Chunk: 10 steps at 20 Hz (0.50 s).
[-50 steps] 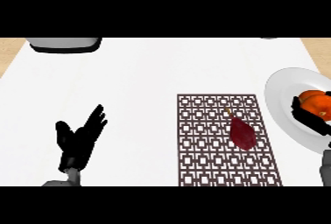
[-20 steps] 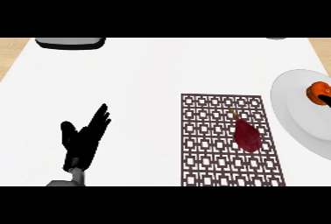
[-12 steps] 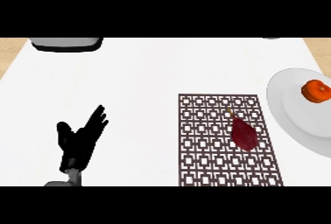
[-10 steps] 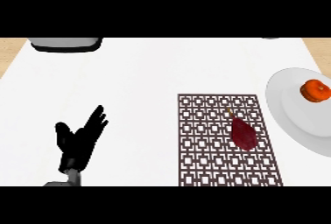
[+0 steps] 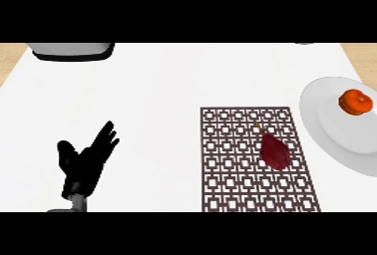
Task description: Pick the squash from the placemat and place it in the plate
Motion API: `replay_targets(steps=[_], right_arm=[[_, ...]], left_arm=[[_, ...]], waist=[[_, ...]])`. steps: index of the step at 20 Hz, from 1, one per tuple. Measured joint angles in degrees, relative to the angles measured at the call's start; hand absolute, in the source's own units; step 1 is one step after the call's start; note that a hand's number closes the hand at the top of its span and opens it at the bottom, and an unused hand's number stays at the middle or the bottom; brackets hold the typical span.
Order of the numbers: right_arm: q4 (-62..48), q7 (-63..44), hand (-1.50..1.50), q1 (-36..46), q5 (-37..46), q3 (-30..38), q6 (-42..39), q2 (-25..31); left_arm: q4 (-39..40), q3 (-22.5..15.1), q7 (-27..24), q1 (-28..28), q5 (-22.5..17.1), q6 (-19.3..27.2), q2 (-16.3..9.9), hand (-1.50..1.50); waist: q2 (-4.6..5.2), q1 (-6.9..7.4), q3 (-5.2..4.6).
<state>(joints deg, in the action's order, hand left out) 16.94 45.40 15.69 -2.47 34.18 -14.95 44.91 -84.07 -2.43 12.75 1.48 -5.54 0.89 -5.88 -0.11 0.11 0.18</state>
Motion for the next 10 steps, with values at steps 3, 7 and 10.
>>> replay_targets(steps=[3, 7, 10], right_arm=[[1.1, 2.4, -1.50, -3.9, 0.3, -1.1, -0.4, -0.6], [5.9, 1.9, -1.50, -8.4, -0.6, -2.3, -0.2, -1.7], [8.5, 2.5, -1.50, -11.4, -1.1, -2.9, 0.7, -3.0]], left_arm=[[0.1, 0.1, 0.2, 0.0, 0.1, 0.0, 0.2, 0.00], [0.1, 0.5, 0.3, 0.0, 0.2, 0.1, 0.6, 0.00], [-0.8, 0.1, 0.9, 0.4, 0.7, 0.4, 1.2, 0.00]], waist=[[-0.08, -0.13, -0.03], [-0.14, -0.26, -0.08], [-0.13, -0.27, -0.10]])
